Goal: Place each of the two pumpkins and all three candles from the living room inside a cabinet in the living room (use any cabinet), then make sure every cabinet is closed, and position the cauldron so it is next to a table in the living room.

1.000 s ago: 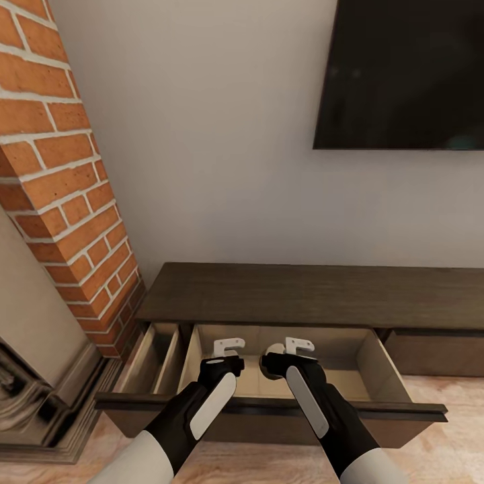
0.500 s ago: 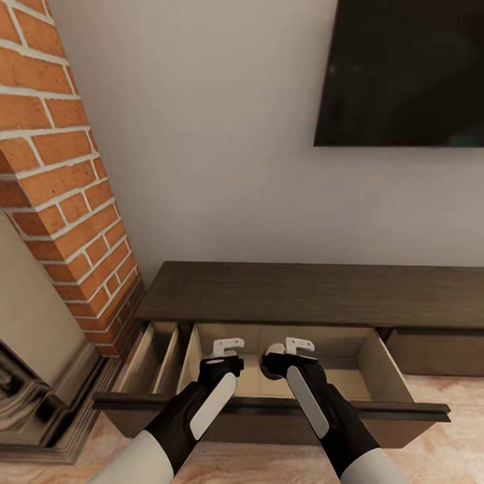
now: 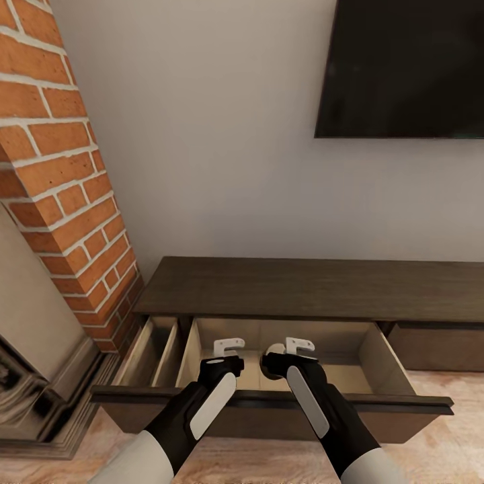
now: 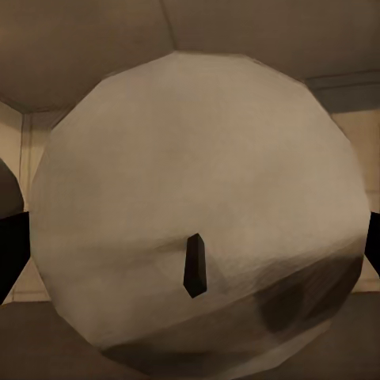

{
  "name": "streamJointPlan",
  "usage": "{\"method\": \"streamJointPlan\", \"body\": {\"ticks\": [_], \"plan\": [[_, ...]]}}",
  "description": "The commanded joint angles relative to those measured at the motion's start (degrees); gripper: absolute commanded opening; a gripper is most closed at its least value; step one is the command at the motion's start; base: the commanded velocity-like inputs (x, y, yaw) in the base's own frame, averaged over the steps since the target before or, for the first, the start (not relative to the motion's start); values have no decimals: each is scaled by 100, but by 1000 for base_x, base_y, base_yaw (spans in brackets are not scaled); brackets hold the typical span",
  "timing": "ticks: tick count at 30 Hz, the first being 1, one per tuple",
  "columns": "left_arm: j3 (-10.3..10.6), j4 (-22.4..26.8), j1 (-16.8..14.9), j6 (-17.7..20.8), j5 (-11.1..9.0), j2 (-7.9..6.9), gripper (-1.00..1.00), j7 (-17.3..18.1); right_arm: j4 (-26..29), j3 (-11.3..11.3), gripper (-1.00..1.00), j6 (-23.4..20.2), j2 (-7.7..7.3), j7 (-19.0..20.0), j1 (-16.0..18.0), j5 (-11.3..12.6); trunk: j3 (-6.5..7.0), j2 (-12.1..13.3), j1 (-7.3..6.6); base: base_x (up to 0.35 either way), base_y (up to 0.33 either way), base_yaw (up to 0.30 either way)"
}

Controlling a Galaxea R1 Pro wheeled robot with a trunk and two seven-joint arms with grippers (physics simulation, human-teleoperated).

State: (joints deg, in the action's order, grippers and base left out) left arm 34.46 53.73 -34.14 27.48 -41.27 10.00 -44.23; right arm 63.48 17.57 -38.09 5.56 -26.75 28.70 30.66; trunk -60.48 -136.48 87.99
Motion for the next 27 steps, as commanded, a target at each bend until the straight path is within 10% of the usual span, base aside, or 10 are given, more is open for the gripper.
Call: {"method": "streamJointPlan", "body": {"ticks": [1, 27], "plan": [[8, 6, -5, 10, -31, 0, -100, -42, 7, 10, -100, -5, -2, -58, 4, 63, -5, -2, -1, 0, 0, 0], [9, 14, -5, 21, -31, 0, -100, -93, -1, 4, -100, -160, 1, -72, 4, 55, -59, -123, 65, 51, 0, 0]]}}
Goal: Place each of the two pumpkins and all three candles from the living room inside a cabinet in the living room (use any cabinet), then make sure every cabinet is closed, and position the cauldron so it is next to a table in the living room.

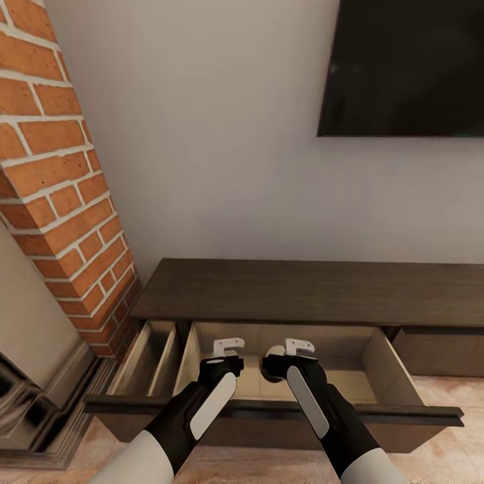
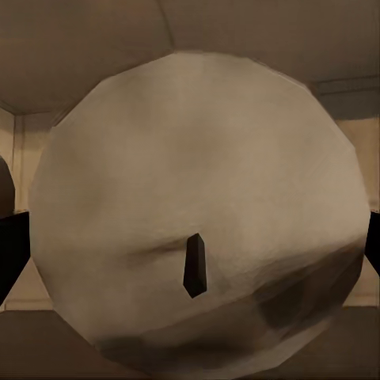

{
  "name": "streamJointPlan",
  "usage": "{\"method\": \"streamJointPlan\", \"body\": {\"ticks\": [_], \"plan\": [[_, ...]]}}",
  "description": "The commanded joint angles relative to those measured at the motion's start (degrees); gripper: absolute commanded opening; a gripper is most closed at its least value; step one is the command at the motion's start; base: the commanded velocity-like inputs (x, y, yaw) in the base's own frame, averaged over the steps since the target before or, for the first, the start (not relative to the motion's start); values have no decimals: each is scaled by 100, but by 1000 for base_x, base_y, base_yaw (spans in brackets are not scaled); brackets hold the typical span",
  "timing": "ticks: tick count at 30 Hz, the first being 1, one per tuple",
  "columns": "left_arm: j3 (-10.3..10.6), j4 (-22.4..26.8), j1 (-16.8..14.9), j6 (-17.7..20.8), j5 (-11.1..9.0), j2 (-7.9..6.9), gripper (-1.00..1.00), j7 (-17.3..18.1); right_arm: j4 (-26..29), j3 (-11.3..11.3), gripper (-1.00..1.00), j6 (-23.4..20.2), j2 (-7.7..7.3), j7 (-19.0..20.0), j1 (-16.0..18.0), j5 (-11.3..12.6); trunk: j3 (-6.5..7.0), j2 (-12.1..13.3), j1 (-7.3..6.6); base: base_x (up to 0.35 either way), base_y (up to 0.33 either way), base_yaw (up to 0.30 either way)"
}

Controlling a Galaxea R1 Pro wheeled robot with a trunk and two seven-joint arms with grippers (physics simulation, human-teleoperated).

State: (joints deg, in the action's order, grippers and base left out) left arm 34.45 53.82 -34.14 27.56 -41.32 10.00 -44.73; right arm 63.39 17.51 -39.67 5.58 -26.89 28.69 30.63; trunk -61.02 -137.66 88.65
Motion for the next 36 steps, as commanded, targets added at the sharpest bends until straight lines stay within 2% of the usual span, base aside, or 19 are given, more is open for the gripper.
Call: {"method": "streamJointPlan", "body": {"ticks": [1, 7, 29, 36], "plan": [[11, 6, -5, 17, -25, 0, -100, -48, 7, 9, -100, -30, -3, -60, 5, 57, -23, -44, 21, 0, 0, 0], [10, 6, -5, 8, -25, 0, -100, -61, 7, -1, -100, -58, -4, -62, 5, 54, -131, -285, 153, 0, 0, 0], [25, 15, -5, -4, -25, 0, -100, -52, 7, -2, -100, -59, 9, -62, 5, 49, -131, -285, 153, 47, 0, 0], [27, 15, -5, 0, -25, 0, -100, -64, 7, -2, -100, -59, 8, -62, 5, 49, -221, -485, 263, 0, 0, 0]]}}
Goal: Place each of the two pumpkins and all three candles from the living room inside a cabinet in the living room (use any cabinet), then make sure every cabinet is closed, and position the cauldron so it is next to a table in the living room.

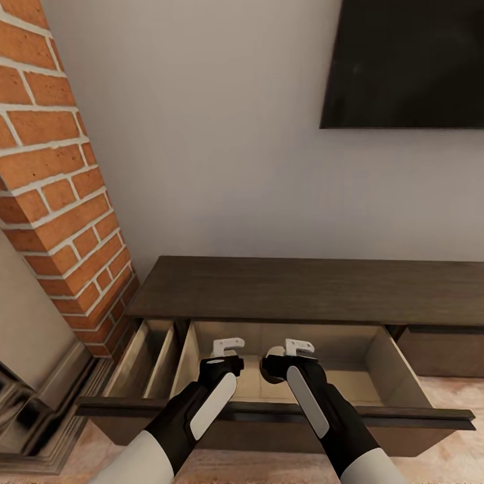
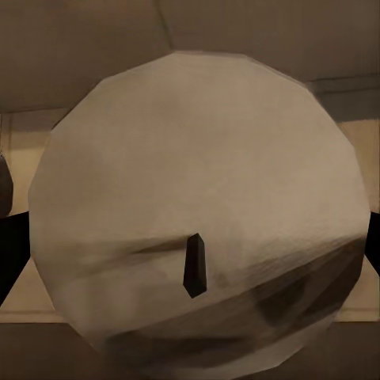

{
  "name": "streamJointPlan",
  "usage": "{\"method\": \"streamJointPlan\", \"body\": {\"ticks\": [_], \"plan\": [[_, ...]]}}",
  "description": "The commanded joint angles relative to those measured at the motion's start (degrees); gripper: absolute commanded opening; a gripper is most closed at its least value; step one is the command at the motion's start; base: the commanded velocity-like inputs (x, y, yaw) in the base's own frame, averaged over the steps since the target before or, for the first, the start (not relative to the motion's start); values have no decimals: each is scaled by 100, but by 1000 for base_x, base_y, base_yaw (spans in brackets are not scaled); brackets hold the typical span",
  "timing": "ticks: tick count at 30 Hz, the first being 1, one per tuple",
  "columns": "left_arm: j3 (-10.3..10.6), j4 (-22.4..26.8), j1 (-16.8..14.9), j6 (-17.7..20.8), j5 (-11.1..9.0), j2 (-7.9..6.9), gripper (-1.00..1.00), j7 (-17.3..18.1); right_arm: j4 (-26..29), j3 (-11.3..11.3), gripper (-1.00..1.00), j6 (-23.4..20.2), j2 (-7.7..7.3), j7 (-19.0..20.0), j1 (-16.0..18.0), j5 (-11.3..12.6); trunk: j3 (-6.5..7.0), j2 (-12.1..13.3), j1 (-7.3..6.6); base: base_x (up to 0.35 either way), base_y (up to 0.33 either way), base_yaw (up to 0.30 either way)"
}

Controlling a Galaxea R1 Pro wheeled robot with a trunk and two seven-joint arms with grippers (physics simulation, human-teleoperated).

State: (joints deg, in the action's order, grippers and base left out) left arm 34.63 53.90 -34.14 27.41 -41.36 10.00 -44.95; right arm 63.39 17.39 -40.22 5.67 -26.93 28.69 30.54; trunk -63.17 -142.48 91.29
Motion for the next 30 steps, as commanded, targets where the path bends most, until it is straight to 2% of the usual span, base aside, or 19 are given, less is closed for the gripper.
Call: {"method": "streamJointPlan", "body": {"ticks": [1, 12, 30], "plan": [[9, 6, -5, 19, -22, 0, -100, -41, 7, 10, -100, -4, -7, -58, 5, 57, -23, -44, 21, 0, 0, 0], [9, 6, -5, 35, -23, 0, -100, -49, 7, 10, -100, -4, 1, -58, 5, 57, -153, -83, 52, 0, 0, 0], [9, 6, -5, 19, -23, 0, -100, -40, -11, 10, -100, -4, 4, -57, 5, 57, -153, -83, 52, 0, 0, 0]]}}
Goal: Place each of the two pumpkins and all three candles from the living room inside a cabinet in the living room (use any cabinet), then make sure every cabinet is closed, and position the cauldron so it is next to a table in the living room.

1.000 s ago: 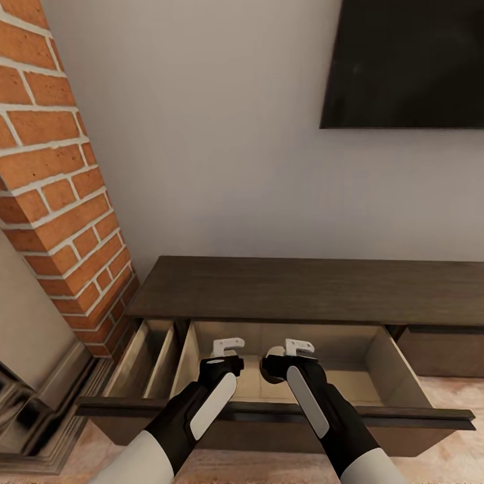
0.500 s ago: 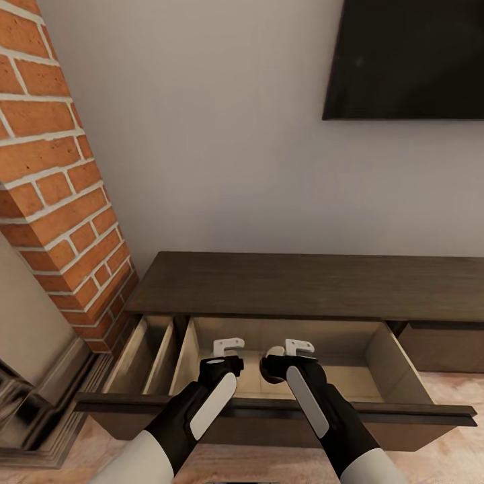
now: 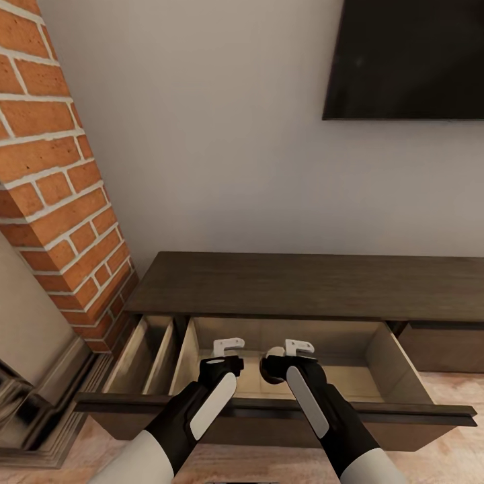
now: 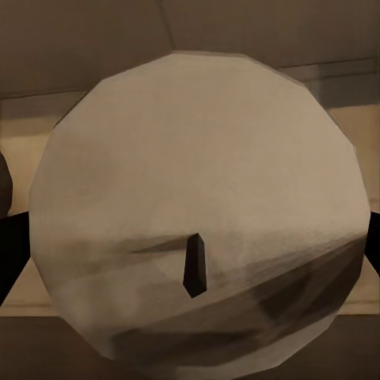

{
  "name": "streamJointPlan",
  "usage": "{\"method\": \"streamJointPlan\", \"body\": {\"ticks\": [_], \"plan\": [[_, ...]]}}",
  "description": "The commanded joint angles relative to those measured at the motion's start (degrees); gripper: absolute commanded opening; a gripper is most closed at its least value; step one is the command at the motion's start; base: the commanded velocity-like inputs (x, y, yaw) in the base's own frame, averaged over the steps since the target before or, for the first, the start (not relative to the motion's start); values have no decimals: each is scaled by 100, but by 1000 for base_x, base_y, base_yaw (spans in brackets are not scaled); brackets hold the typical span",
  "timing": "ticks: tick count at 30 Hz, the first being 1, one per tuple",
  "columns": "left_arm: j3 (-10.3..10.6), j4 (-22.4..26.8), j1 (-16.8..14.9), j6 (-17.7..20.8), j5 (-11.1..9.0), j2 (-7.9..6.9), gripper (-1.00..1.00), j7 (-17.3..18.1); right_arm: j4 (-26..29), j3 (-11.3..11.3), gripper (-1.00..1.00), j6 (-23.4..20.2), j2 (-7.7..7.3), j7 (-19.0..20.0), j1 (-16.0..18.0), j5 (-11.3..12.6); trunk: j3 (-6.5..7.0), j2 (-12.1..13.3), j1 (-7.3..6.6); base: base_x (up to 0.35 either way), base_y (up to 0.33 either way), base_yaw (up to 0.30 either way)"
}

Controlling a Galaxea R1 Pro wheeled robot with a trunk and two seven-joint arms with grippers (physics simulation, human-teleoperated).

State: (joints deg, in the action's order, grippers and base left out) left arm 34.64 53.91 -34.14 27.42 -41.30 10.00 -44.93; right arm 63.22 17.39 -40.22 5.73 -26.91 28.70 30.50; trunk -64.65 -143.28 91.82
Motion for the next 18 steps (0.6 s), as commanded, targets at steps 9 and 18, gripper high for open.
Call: {"method": "streamJointPlan", "body": {"ticks": [9, 18], "plan": [[8, 5, -4, 17, -32, 0, -100, -44, -166, 10, -100, 40, -2, -52, 13, 52, -5, -2, -1, 0, 0, 0], [8, 7, -4, 17, -33, 0, -100, -42, -191, 10, -100, 123, 2, -43, 13, 45, -5, -2, -1, 0, 0, 0]]}}
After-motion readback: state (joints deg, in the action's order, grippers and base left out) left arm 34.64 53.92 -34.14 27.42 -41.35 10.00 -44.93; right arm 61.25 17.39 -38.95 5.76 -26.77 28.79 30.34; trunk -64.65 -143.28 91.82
